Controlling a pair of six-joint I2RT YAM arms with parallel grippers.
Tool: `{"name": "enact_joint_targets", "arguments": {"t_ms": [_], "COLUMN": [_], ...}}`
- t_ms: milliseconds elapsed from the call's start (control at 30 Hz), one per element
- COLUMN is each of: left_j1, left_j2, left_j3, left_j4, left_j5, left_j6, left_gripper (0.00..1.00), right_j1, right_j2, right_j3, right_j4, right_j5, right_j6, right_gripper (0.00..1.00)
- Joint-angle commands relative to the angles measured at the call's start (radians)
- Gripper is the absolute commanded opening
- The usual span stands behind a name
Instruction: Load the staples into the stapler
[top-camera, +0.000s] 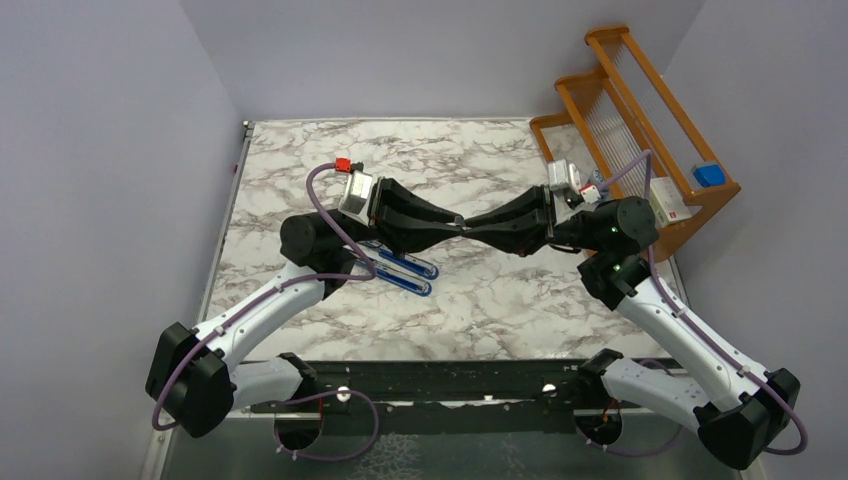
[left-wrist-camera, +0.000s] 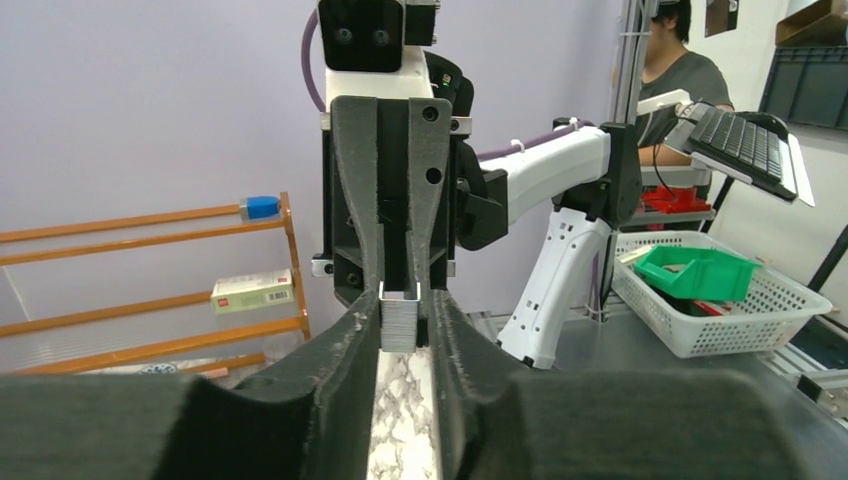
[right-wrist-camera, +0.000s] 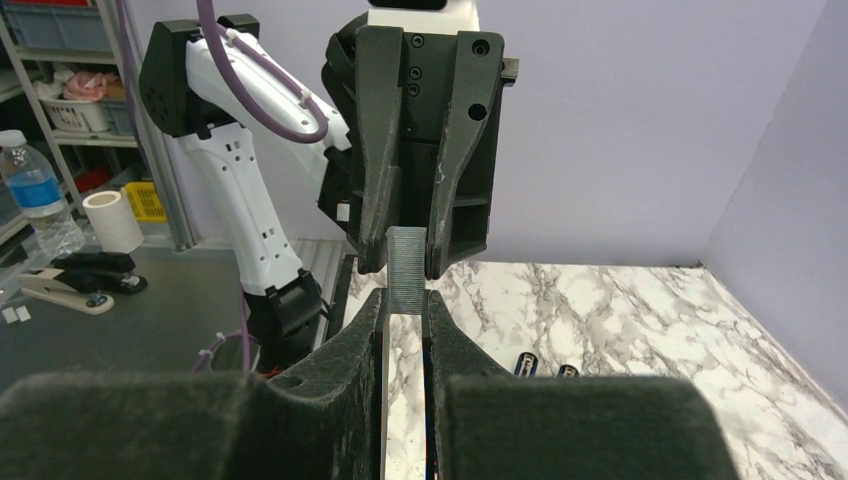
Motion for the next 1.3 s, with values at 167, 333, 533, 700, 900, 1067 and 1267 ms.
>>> {"name": "enact_joint_targets", "arguments": {"t_ms": [167, 333, 533, 700, 900, 1067, 1267], "left_j1": [-0.009, -0.008, -0.005, -0.009, -0.152, -0.178, -0.178], "left_j2": [0.003, -0.002, -0.04, -0.026, 0.151, 0.292, 0.509], "left_j3": [0.029, 0.034, 0.061, 0.09, 0.181, 0.185, 0.325], "left_j4": [0.036, 0.034, -0.24, -0.751, -1.291, -1.334, -1.526], "left_j5": [-0.012, 0.002, 0.038, 0.018, -0.311, -0.376, -0.464], "left_j6": [-0.005, 0.006, 0.22, 0.637, 1.193, 1.338, 1.568], "left_gripper": [0.11, 0.0, 0.0, 0.0, 0.0, 0.0, 0.0], "right_j1": [0.002, 0.002, 0.002, 0.002, 0.001, 0.002, 0.002], "right_j2": [-0.007, -0.041, -0.175, -0.332, -0.342, -0.44, -0.564], "right_j3": [0.022, 0.011, -0.037, -0.081, -0.094, -0.171, -0.207], "right_j4": [-0.001, -0.014, -0.051, -0.197, -0.481, -0.44, -0.408], "right_j5": [-0.01, -0.001, 0.124, 0.672, 1.219, 1.245, 1.194], "right_j6": [-0.008, -0.006, -0.026, -0.019, 0.081, 0.131, 0.033], "right_gripper": [0.05, 0.41, 0.55, 0.56, 0.57, 0.58, 0.58]}}
